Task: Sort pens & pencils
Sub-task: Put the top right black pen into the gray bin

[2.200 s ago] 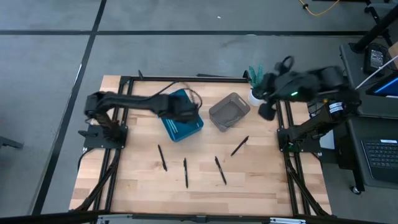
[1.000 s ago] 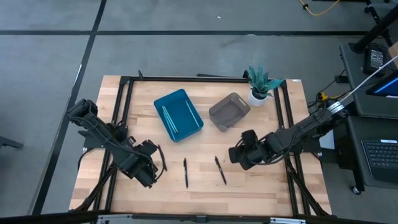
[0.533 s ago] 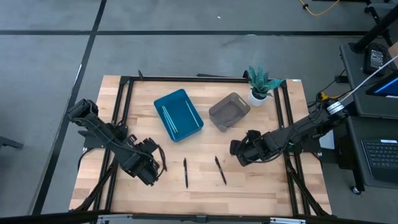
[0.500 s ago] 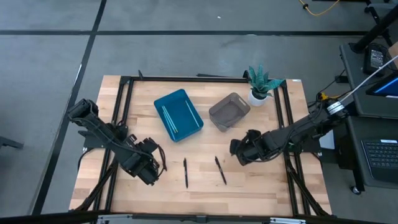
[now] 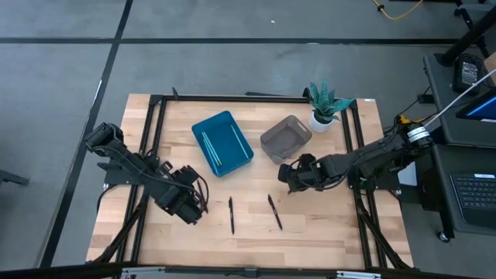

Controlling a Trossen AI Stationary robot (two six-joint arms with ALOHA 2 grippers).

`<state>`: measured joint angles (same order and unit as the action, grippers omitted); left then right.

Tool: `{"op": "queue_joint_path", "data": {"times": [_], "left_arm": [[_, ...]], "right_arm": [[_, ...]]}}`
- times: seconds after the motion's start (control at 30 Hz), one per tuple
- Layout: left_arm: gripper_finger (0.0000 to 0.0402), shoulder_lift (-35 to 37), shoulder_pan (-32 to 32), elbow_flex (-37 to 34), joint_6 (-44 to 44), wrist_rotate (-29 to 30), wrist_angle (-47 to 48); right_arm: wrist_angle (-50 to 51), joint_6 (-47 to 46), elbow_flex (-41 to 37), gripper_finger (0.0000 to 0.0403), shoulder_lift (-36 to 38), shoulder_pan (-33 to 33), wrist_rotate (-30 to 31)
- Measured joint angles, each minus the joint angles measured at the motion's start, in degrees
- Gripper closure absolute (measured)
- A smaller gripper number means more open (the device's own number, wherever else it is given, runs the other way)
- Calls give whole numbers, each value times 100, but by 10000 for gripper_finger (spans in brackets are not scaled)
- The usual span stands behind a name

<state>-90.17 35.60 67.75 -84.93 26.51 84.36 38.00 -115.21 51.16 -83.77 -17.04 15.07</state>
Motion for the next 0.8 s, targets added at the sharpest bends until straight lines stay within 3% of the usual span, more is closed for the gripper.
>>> {"op": "queue_joint_path", "data": {"times": [0.27, 0.63, 0.8], "left_arm": [[319, 0, -237, 0, 2, 314, 494], [319, 0, -481, 0, 981, 848, 565], [319, 0, -589, 0, 1495, 1145, 566]], "right_arm": [[-61, 319, -18, 355, 0, 0, -6], [156, -1034, -15, 355, -79, 186, 17], [75, -1165, -15, 355, -377, 413, -670]]}}
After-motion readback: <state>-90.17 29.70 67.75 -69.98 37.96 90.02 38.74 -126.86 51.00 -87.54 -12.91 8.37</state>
